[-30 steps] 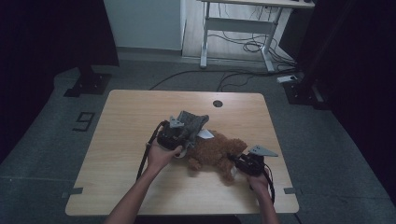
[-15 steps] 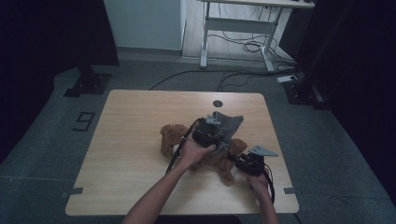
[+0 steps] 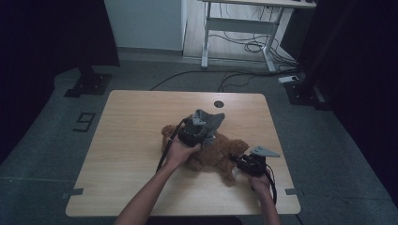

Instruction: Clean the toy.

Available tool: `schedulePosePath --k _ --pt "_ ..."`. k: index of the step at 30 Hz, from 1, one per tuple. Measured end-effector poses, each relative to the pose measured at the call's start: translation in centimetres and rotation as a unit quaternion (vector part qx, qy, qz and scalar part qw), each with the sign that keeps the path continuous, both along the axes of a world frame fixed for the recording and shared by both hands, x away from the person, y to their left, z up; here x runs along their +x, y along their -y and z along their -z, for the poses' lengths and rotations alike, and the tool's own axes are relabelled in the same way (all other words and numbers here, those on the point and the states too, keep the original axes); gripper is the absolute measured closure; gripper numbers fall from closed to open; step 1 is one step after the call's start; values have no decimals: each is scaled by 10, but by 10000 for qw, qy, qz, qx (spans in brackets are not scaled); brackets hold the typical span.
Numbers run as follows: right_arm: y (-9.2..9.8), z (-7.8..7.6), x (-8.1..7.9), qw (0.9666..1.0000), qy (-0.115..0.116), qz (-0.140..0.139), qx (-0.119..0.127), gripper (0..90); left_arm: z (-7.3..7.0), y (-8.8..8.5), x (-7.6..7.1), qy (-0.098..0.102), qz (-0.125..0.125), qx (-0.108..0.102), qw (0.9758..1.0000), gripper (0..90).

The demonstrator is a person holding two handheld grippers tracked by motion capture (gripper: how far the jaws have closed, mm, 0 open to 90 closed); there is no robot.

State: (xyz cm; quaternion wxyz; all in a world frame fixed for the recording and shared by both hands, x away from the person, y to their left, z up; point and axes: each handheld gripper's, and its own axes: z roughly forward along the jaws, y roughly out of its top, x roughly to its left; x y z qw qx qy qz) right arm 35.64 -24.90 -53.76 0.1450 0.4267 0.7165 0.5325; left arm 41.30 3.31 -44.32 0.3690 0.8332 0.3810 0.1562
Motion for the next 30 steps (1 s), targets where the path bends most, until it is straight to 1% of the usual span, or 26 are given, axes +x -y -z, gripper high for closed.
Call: schedulePosePath --k 2,4,5,6,7,8,9,11,12,13,14,15,17,19,22,24,26,28,30 --pt "0 0 1 10000 -7 -1 20 701 0 -11 -2 42 -64 34 10000 783" --pt "0 1 1 10000 -12 -4 20 702 -1 -22 -3 42 -124 -7 9999 783" --pt "0 1 1 10000 -27 -1 32 702 -1 -22 -3 42 -124 -7 9999 783" --pt "-1 1 1 10000 -31 -2 39 702 -3 -33 -4 30 -184 -93 9998 783" --pt "-1 1 1 10000 -31 0 40 702 -4 -38 -4 27 -225 -117 9997 783" --pt "-1 1 1 10000 -31 0 40 702 -4 -38 -4 27 -225 -117 9997 783" --pt "-1 1 1 10000 -31 3 36 702 -7 -46 -5 37 -298 -158 9994 783" --pt "-1 1 1 10000 -30 4 30 702 -8 -49 -5 51 -328 -172 9993 782" --pt "-1 1 0 10000 -33 5 20 702 -10 -52 -7 73 -383 -237 9990 782" --pt "-1 0 0 10000 -30 9 15 702 -10 -52 -7 73 -383 -237 9990 781" --pt "-1 0 0 10000 -30 9 15 702 -11 -51 -7 90 -367 -305 9988 781" --pt "-1 1 1 10000 -27 24 4 703 -13 -45 -10 119 -295 -410 9987 779" --pt "-2 1 2 10000 -5 43 -16 704 -16 -33 -12 124 -127 -538 9984 780" --pt "-2 0 2 10000 14 45 -53 704 -20 -16 -15 164 72 -616 9979 781" --pt "-2 0 2 10000 14 47 -59 704 -26 14 -17 172 423 -653 9968 781" --pt "-3 0 2 10000 16 49 -60 705 -27 36 -18 149 612 -572 9964 781" --pt "-3 0 2 10000 26 52 -73 705 -24 56 -17 111 744 -442 9962 781" --pt "-4 -1 1 9998 86 70 -145 706 -16 72 -14 -24 808 -334 9962 781" --pt "-4 -2 0 9998 101 72 -183 706 -3 80 -9 -176 788 -204 9965 780"
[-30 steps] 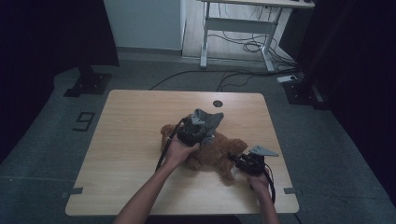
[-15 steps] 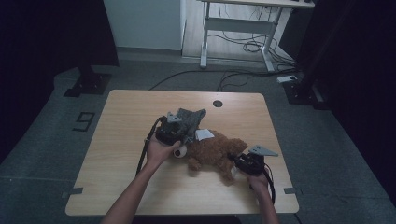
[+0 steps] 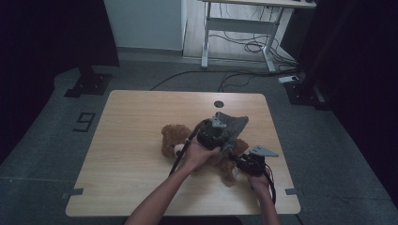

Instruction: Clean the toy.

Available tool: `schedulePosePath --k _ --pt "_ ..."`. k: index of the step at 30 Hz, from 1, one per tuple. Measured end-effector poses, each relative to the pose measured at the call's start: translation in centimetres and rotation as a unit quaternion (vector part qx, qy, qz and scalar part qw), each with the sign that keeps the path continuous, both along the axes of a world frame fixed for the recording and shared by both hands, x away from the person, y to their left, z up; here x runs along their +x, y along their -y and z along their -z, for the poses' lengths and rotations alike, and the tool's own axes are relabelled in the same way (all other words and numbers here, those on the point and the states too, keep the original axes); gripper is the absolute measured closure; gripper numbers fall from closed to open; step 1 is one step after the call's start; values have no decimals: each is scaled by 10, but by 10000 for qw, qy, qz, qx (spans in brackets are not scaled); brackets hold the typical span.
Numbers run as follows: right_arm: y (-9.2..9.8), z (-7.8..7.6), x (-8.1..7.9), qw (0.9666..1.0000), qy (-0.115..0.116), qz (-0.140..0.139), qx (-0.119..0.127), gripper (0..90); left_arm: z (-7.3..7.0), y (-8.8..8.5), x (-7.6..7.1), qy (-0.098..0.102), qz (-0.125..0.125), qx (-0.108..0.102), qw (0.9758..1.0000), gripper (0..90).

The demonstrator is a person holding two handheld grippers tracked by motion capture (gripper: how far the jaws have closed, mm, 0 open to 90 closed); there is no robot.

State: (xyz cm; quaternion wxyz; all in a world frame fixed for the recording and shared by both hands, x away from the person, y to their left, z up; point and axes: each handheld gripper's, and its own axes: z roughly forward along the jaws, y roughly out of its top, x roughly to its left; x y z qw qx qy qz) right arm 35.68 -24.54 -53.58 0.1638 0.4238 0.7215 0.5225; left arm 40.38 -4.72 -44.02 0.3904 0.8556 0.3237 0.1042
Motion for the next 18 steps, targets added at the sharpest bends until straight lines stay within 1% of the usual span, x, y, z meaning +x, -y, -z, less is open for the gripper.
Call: schedulePosePath --k 1,2,3,4,5,6,9,10,12,13,14,15,16,17,18 --pt "0 0 0 10000 3 -5 -14 707 6 0 2 -72 -25 -51 10000 781" --pt "0 0 0 10000 3 -5 -14 707 6 0 2 -72 -25 -51 10000 782" --pt "0 1 0 9999 -14 7 -112 708 11 -7 6 -228 -59 -337 9992 782" --pt "1 1 0 10000 -13 -13 -78 708 11 -10 6 -260 -90 -409 9988 783" --pt "1 1 0 10000 -13 -13 -78 708 11 -10 6 -260 -90 -409 9988 784" --pt "1 1 1 10000 -13 -38 -42 709 7 -17 6 -190 -151 -362 9990 784" --pt "1 1 0 10000 -23 -28 -3 709 0 -32 4 50 -289 -117 9995 785" --pt "2 1 0 10000 -30 -30 10 709 0 -32 4 50 -289 -117 9995 785" --pt "2 1 0 10000 -35 -27 17 709 -3 -45 4 177 -445 36 9988 785" --pt "3 1 0 10000 -38 -35 12 709 -3 -61 4 260 -621 183 9976 785" --pt "3 1 0 10000 -38 -35 12 709 -3 -61 4 260 -621 183 9976 785" --pt "3 1 0 10000 -39 -45 14 709 -1 -80 5 244 -792 206 9963 786" --pt "3 1 0 10000 -39 -43 43 709 1 -90 5 229 -870 182 9958 786" --pt "3 1 1 10000 -45 -49 58 709 2 -100 5 214 -928 132 9954 785" --pt "3 1 0 9999 -70 -48 80 710 4 -110 4 174 -971 8 9951 785"
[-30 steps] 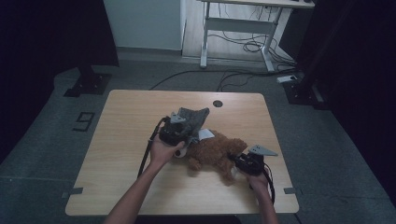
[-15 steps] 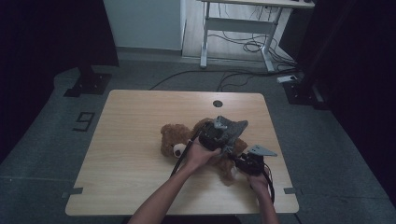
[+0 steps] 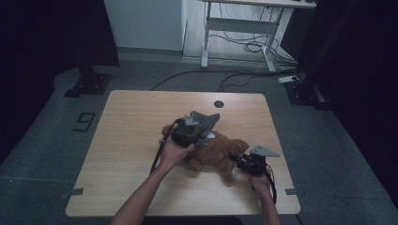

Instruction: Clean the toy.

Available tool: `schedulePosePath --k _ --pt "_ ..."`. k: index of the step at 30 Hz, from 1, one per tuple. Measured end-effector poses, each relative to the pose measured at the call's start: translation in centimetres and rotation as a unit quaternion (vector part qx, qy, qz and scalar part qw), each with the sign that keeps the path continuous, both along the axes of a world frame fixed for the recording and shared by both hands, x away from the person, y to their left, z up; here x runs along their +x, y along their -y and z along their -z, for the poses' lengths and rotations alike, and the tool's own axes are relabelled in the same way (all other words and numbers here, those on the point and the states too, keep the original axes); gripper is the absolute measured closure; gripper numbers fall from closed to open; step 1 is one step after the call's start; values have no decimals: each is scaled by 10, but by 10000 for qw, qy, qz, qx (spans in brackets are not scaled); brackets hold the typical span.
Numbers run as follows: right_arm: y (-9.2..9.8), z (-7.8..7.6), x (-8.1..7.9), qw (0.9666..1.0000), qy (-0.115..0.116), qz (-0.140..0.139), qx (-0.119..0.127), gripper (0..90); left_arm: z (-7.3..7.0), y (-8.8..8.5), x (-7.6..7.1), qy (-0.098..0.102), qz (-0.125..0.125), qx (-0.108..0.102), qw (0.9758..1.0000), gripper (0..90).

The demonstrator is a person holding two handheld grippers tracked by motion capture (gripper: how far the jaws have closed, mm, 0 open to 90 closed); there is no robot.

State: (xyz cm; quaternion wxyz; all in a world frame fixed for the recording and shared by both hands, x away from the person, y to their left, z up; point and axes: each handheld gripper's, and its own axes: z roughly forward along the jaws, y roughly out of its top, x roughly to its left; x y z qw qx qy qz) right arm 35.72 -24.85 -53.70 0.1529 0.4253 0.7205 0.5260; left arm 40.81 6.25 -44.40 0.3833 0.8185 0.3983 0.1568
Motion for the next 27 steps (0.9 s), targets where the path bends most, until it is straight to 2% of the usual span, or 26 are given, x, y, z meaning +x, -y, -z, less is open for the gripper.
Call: schedulePosePath --k 1,3,5,6,9,11,14,15,17,18,22,23,24,27 --pt "0 0 0 10000 6 -8 14 709 1 -9 -1 -52 -23 -122 9999 785" --pt "-1 1 0 10000 8 -18 12 710 1 -20 -5 -20 -92 -241 9997 786" --pt "-1 1 1 10000 12 -18 19 709 -1 -25 -7 13 -112 -229 9997 786" --pt "0 1 1 10000 -3 -14 21 710 -5 -31 -10 118 -197 -130 9997 786" --pt "0 0 0 10000 -15 5 6 710 -12 -37 -12 166 -282 -140 9994 787" --pt "0 0 0 10000 -16 8 1 710 -16 -36 -12 133 -225 -326 9991 786" --pt "0 0 1 10000 -17 -2 -14 710 -19 -28 -13 160 -124 -412 9989 786" --pt "0 1 1 10000 -23 7 10 710 -21 -21 -14 158 -59 -443 9989 786" --pt "0 1 1 10000 -25 7 4 710 -25 -3 -16 194 108 -353 9991 784" --pt "0 1 1 10000 -50 6 14 710 -30 15 -17 232 271 -338 9988 784" --pt "0 1 1 10000 -43 15 29 710 -34 53 -15 132 588 -355 9975 784" --pt "0 1 1 10000 -42 5 15 710 -34 53 -15 132 588 -355 9975 784" --pt "0 1 1 10000 -41 0 11 710 -29 72 -13 5 714 -391 9967 784" --pt "0 1 0 10000 -30 12 29 710 -11 95 -11 -243 897 -269 9953 783"
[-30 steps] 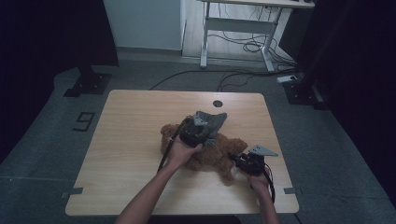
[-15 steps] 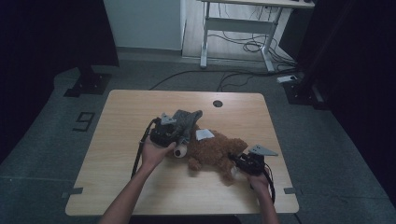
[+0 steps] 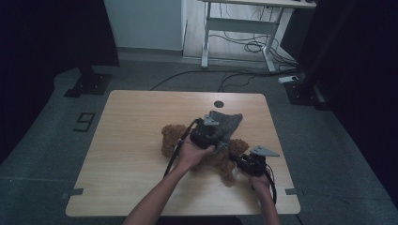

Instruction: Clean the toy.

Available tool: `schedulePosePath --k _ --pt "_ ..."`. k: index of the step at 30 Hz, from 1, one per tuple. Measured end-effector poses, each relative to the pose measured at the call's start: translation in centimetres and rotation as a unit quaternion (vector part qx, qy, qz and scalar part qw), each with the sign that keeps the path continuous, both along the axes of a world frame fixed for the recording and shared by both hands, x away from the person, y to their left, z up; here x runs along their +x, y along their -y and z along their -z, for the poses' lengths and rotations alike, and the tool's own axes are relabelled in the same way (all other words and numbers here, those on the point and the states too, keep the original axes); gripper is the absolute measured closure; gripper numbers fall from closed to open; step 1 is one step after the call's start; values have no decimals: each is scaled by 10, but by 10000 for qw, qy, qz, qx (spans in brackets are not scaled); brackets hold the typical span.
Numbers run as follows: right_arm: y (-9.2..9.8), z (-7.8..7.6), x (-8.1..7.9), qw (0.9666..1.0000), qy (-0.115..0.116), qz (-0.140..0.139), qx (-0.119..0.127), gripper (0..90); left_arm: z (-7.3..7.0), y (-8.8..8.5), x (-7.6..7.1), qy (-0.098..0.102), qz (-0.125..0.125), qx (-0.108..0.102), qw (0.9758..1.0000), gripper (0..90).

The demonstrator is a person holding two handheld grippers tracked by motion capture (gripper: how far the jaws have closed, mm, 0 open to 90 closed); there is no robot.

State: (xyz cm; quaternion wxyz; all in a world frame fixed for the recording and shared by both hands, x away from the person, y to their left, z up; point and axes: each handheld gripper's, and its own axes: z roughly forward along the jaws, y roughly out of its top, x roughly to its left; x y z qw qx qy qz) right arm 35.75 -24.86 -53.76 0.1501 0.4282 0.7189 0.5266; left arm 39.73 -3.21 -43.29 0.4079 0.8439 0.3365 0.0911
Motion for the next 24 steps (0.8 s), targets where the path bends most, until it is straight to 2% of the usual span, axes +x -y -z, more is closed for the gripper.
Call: schedulePosePath --k 1,2,4,5,7,9,14,19,21,24 --pt "0 0 0 10000 1 1 -5 710 0 0 0 0 0 0 10000 784" --pt "0 0 0 10000 1 1 -5 710 9 6 1 -96 27 9 9999 784" --pt "0 0 0 10000 -8 2 -17 711 18 10 1 -122 45 65 9999 784" --pt "0 0 -1 10000 -23 7 -92 711 21 8 2 -152 35 -20 9999 784" --pt "2 2 0 10000 -30 -9 -56 711 20 4 3 -186 5 -105 9998 785" --pt "1 1 0 10000 -24 -23 -46 711 16 -4 3 -85 -68 -36 9999 786" --pt "0 1 0 10000 -12 -10 -44 712 8 -32 6 171 -439 161 9988 786" --pt "1 1 -1 10000 -5 -5 -46 712 11 -67 10 190 -787 293 9963 786" --pt "1 1 -1 10000 -16 -4 -28 712 12 -82 11 202 -891 280 9954 786" --pt "0 2 -1 10000 -10 -22 -29 712 11 -105 10 150 -974 126 9951 786"
